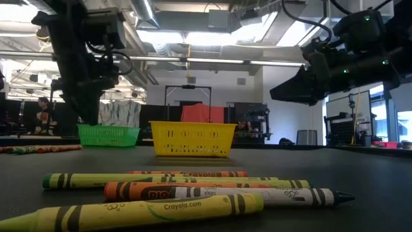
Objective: Sort crayons
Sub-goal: Put the orange crayon into the green bin
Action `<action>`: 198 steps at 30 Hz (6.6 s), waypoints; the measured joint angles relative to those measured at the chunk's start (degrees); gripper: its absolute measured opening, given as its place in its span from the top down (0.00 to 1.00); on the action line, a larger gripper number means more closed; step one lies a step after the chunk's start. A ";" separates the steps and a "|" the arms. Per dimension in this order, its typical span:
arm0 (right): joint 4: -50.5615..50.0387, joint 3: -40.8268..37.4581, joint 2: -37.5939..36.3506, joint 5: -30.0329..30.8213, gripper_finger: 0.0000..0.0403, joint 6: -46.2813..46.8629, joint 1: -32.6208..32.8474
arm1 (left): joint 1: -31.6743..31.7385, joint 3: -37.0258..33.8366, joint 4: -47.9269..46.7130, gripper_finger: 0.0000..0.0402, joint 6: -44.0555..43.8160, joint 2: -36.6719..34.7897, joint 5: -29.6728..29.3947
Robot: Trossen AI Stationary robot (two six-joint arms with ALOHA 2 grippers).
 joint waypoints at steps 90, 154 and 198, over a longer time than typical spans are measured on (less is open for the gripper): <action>-2.08 0.01 0.02 1.57 0.60 -2.86 -0.02 | 30.70 -1.18 32.76 0.95 48.23 -0.07 -13.49; -2.16 0.01 0.02 1.53 0.60 -2.86 -0.02 | 11.75 -8.44 -0.76 0.77 -4.92 -0.07 18.37; -2.67 0.03 0.02 1.51 0.60 -2.84 -0.02 | 11.75 -4.79 12.68 0.95 12.72 2.10 17.89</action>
